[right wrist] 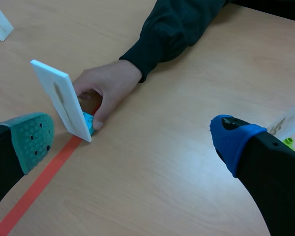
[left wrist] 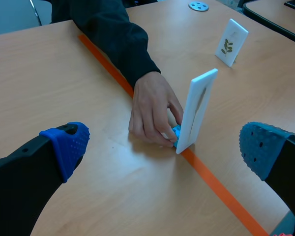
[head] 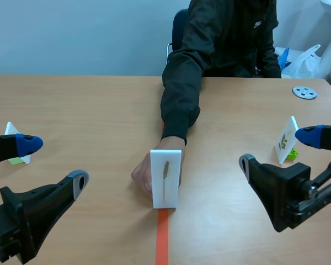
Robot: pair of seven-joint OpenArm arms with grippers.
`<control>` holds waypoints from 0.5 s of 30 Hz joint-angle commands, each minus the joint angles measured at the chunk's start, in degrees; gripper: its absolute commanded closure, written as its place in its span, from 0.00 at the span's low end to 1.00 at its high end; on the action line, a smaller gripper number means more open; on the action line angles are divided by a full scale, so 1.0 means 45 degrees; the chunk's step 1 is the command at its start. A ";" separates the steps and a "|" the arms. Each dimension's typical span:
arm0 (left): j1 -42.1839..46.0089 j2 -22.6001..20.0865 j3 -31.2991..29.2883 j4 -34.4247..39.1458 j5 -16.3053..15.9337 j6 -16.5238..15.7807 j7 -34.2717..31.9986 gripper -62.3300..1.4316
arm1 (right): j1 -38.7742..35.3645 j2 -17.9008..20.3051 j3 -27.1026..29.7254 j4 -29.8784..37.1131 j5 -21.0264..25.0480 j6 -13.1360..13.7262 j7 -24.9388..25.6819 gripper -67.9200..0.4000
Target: Sort the leaf by its shape. The table is split by an orange tape line. A compound leaf with several leaflets goes to the left side, a simple leaf with one blade goes to the right side. Return to the home posture when a red brick is placed on the table.
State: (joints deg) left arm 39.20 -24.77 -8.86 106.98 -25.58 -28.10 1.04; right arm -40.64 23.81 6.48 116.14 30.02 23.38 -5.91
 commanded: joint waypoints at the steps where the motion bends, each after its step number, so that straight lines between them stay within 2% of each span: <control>1: -0.0044 -0.0005 0.0015 0.0049 -0.0165 -0.0024 -0.0209 0.00 | 0.0175 0.0107 0.0155 0.0039 0.0097 0.0015 0.0194 0.00; 15: -0.0039 -0.0005 0.0015 0.0049 -0.0165 -0.0083 0.0087 0.00 | 0.0175 0.0107 0.0155 0.0039 0.0097 0.0015 0.0194 0.00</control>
State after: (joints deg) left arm 39.20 -24.77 -8.86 106.96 -25.58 -28.29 2.39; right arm -40.64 23.81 6.48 116.14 30.02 23.38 -5.91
